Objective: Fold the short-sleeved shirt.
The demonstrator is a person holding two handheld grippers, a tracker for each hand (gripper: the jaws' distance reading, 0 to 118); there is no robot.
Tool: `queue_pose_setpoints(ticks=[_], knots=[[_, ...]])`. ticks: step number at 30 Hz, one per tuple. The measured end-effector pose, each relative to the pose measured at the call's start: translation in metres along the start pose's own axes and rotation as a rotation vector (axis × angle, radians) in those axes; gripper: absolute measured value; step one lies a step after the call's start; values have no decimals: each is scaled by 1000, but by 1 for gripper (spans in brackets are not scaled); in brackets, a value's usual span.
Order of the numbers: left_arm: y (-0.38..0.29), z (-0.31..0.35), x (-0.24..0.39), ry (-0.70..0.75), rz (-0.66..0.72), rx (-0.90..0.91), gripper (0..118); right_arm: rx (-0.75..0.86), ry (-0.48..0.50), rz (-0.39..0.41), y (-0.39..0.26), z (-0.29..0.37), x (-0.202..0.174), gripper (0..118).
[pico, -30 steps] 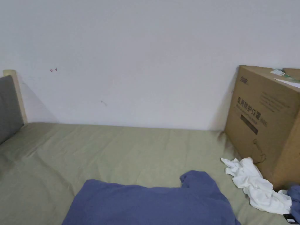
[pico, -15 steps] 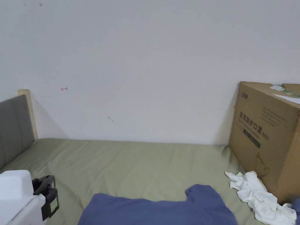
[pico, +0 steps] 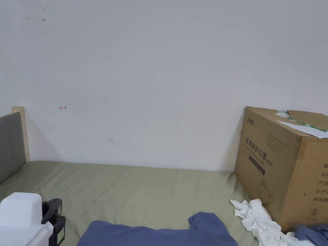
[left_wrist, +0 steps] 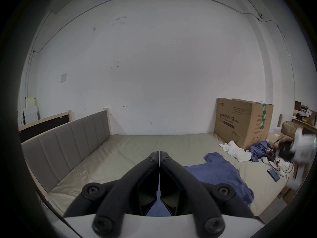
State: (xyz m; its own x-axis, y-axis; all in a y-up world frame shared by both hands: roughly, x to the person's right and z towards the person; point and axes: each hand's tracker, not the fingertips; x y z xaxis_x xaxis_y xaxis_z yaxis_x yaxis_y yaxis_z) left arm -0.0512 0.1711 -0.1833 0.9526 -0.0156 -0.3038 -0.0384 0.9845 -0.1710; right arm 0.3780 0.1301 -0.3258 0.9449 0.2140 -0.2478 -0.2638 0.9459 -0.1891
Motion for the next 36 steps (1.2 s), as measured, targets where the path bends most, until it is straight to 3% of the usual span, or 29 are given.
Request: queue_pose_setpoints(ticks=[5,6,7,8,12,16,18,19,20,21,22,23,27,29,33,35,36], knots=[[-2,14,7,-18,-15,9,1,280,-70,-1,64,78,-4,57],[-3,15,8,-21,-14,8,1,301,-68,-16,65,86,-5,44],[-3,17,9,-24,-13,5,1,329,-56,-36,67,95,-5,5],[-4,18,9,-31,-8,6,1,347,-21,-63,65,98,-12,0],[-8,13,8,-70,-14,-45,0,280,-18,-16,51,88,-22,0],[-16,-5,-7,-52,37,-87,0,284,11,-62,42,87,-23,0],[-26,-30,-21,-97,41,-200,17,291,12,-68,39,86,-23,0],[-34,-46,-29,-155,64,-290,44,284,23,-71,40,88,-23,0],[-47,-63,-40,-183,98,-340,44,285,34,-83,39,90,-23,0],[-62,-74,-48,-184,150,-348,52,286,43,-91,37,90,-22,0],[-80,-87,-58,-150,215,-364,72,288,47,-92,33,92,-22,0],[-98,-107,-66,-124,263,-468,82,292,47,-92,30,94,-23,0],[-184,-172,-86,-41,222,-782,83,246,63,-104,14,89,-22,0],[-229,-192,-92,-9,170,-892,76,218,60,-87,5,87,-20,0],[-287,-212,-100,47,210,-996,72,178,45,-68,-10,82,-17,0],[-301,-213,-103,38,277,-971,59,138,42,-61,-21,74,-14,0],[-294,-208,-102,72,297,-918,43,104,47,-51,-28,70,-12,0]])
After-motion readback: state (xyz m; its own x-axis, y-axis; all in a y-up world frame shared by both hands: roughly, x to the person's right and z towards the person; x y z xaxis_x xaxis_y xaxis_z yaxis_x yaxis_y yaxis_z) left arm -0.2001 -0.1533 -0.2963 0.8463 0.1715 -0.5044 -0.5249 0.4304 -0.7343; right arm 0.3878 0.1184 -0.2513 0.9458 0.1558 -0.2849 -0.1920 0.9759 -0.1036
